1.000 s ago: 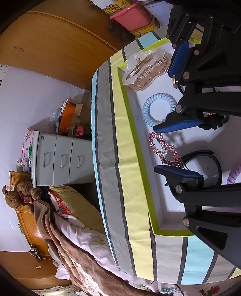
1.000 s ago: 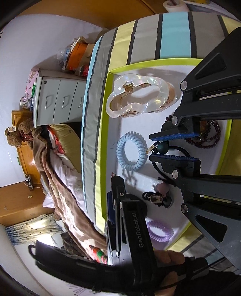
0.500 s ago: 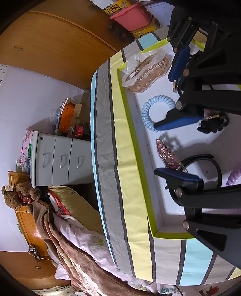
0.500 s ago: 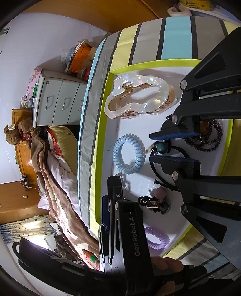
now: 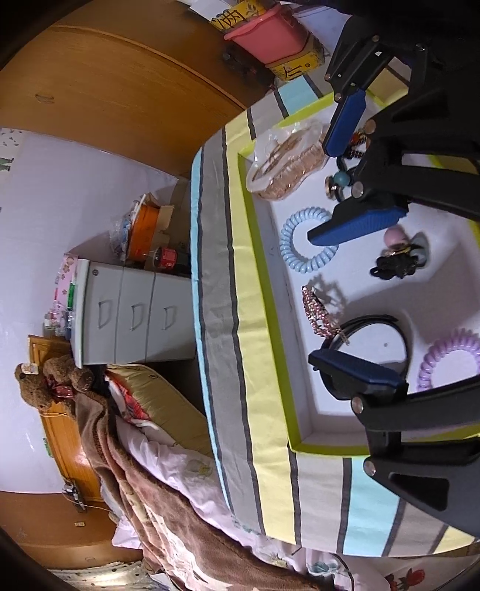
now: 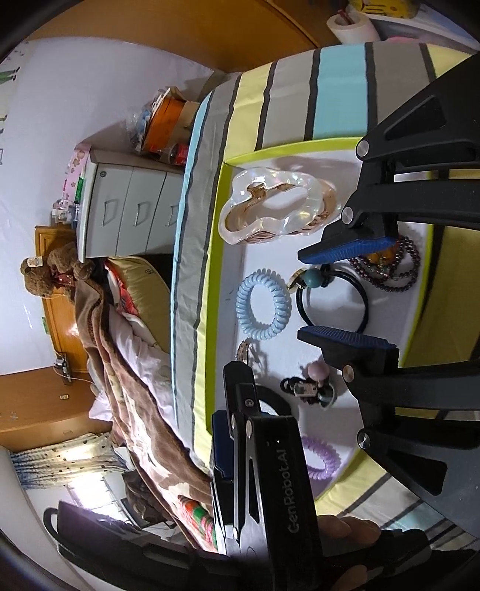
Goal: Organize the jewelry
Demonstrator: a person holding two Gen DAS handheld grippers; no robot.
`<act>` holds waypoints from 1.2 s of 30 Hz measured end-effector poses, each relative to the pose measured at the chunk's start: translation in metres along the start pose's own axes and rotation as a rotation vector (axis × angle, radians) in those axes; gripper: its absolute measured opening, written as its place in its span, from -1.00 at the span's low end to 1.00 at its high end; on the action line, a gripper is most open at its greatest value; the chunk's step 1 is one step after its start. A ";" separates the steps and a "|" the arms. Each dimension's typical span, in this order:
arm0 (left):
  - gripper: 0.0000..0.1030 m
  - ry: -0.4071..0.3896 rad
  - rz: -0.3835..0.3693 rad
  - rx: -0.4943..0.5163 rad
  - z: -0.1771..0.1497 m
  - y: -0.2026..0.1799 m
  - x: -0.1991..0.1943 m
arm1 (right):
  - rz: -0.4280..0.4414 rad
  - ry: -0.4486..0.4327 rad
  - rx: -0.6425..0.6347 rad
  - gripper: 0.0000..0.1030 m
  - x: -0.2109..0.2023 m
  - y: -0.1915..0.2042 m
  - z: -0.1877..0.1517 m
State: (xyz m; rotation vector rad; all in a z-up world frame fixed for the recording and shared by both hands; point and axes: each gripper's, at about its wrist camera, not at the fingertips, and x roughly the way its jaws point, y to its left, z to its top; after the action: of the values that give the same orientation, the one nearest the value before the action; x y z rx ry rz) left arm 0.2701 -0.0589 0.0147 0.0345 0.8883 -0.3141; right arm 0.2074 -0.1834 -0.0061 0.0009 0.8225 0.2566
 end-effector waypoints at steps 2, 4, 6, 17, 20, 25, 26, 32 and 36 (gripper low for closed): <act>0.24 -0.009 0.012 -0.009 -0.003 -0.001 -0.009 | -0.011 -0.008 0.009 -0.29 -0.006 0.001 -0.003; 0.27 -0.021 0.022 -0.017 -0.006 -0.001 -0.017 | -0.020 -0.016 0.018 -0.14 -0.014 0.002 -0.006; 0.31 -0.036 0.041 -0.029 -0.012 -0.001 -0.027 | -0.025 -0.023 0.023 -0.10 -0.020 0.004 -0.009; 0.46 -0.089 0.155 -0.087 -0.049 -0.004 -0.070 | -0.098 -0.066 0.019 -0.09 -0.055 0.019 -0.026; 0.51 -0.082 0.146 -0.101 -0.060 -0.008 -0.077 | -0.108 -0.075 0.031 -0.09 -0.062 0.022 -0.032; 0.52 -0.088 0.151 -0.105 -0.076 -0.013 -0.088 | -0.139 -0.081 0.053 -0.09 -0.072 0.022 -0.040; 0.53 -0.088 0.155 -0.107 -0.078 -0.013 -0.090 | -0.144 -0.082 0.058 -0.09 -0.073 0.021 -0.041; 0.65 -0.079 0.165 -0.116 -0.092 -0.017 -0.095 | -0.149 -0.102 0.077 -0.09 -0.085 0.020 -0.047; 0.66 -0.078 0.189 -0.126 -0.099 -0.018 -0.096 | -0.151 -0.107 0.079 -0.09 -0.089 0.021 -0.049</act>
State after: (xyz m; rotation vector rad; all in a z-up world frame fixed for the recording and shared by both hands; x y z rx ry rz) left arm 0.1338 -0.0357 0.0276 -0.0103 0.8193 -0.0825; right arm 0.1091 -0.1879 0.0268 0.0267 0.7215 0.0804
